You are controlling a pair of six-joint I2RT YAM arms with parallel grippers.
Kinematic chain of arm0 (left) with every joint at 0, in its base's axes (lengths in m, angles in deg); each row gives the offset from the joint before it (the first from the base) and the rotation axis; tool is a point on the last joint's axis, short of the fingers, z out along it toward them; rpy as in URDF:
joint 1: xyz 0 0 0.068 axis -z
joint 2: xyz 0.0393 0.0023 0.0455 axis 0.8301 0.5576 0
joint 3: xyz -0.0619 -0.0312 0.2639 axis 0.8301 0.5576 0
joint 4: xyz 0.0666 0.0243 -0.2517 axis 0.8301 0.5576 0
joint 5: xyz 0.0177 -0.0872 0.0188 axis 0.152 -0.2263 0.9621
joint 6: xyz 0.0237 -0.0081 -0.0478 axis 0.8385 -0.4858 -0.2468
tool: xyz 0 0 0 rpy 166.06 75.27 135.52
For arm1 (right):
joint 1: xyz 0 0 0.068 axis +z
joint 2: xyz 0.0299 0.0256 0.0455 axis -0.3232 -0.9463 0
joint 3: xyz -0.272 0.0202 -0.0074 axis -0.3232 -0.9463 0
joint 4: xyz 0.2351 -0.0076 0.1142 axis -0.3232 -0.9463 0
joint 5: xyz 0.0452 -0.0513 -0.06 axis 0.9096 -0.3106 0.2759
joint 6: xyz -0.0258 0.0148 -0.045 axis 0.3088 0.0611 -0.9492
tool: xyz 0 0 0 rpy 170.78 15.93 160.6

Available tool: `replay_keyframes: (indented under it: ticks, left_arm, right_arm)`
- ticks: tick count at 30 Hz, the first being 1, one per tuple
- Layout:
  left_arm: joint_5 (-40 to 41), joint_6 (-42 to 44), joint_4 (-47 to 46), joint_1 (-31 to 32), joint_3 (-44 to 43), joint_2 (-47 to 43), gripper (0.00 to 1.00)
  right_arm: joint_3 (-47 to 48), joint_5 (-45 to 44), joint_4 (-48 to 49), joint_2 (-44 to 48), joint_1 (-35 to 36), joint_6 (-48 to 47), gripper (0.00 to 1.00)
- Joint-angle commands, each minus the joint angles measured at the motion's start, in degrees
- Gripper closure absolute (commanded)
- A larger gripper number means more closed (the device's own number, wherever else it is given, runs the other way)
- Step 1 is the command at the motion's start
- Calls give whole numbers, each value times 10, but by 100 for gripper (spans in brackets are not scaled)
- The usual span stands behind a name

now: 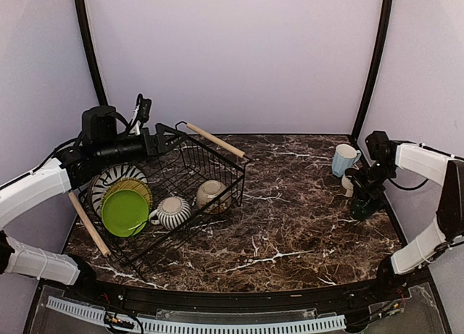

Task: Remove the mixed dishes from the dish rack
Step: Place the cup at the corner of the board.

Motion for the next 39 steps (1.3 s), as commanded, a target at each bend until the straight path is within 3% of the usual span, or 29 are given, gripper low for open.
replay_keyframes:
  ticks: [1, 12, 16, 32, 39]
  left_arm:
    - [12, 11, 34, -1, 10, -19, 1]
    - [9, 3, 37, -1, 16, -23, 1]
    - [4, -2, 30, -1, 16, -17, 1]
    - [-21, 21, 114, 0, 9, 47, 3]
    - [74, 94, 257, 37, -24, 66, 4]
  right_arm:
    - [1, 21, 52, -32, -5, 14, 100]
    - [-13, -11, 77, -63, -32, 40, 100]
    - [-11, -4, 84, -67, -32, 32, 94]
    - [-2, 15, 60, 37, -32, -11, 40]
    - [-21, -13, 72, 123, -31, -98, 18]
